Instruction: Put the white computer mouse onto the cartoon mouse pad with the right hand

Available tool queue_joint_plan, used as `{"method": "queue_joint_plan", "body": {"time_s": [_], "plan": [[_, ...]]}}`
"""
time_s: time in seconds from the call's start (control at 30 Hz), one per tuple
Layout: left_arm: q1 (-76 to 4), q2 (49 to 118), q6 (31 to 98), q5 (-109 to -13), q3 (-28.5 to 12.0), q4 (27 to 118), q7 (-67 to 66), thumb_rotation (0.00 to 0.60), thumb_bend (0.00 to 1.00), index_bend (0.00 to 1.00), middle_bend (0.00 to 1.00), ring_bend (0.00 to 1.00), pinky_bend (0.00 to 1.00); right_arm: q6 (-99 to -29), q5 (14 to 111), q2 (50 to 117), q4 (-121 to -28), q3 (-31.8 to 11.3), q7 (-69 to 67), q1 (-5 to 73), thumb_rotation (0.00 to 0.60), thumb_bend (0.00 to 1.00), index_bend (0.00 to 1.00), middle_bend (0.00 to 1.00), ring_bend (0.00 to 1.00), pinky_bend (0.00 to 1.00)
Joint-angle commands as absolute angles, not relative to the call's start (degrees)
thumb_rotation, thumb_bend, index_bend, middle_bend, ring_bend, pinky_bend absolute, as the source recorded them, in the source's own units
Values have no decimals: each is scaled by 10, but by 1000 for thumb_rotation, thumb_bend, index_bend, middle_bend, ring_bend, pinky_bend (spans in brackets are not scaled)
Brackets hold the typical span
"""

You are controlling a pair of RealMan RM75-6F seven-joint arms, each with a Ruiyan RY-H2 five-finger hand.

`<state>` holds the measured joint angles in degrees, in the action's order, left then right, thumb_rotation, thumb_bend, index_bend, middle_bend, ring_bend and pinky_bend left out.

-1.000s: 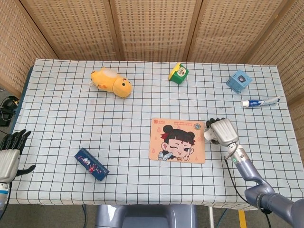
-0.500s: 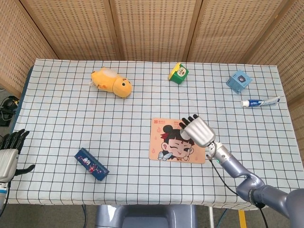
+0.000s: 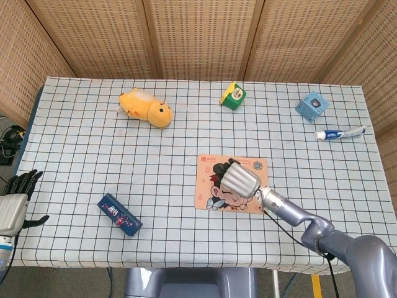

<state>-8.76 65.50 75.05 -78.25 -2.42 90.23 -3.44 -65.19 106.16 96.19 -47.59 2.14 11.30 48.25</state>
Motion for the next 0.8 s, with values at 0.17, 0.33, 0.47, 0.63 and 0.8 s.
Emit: {"method": "queue_joint_plan", "body": {"time_s": [0.17, 0.33, 0.47, 0.63, 0.8], "plan": [[-87, 652, 750, -778, -26, 904, -32, 600, 43, 0, 0, 0, 0, -641, 1077, 986, -444, 46, 101, 495, 600, 280, 794, 614, 543, 596], [-87, 651, 751, -779, -25, 905, -33, 600, 42, 0, 0, 0, 0, -637, 1083, 992, -429, 59, 98, 498, 600, 280, 796, 614, 542, 596], [-86, 650, 753, -778, -26, 906, -30, 600, 43, 0, 0, 0, 0, -641, 1084, 997, -419, 65, 97, 497, 600, 280, 794, 608, 538, 584], [-86, 649, 753, -776, -26, 908, -33, 600, 42, 0, 0, 0, 0, -638, 1076, 997, -418, 65, 109, 493, 600, 244, 674, 458, 385, 387], [-86, 649, 752, -772, -27, 909, -35, 600, 42, 0, 0, 0, 0, -644, 1068, 989, -429, 61, 132, 487, 600, 186, 481, 241, 174, 183]]}}
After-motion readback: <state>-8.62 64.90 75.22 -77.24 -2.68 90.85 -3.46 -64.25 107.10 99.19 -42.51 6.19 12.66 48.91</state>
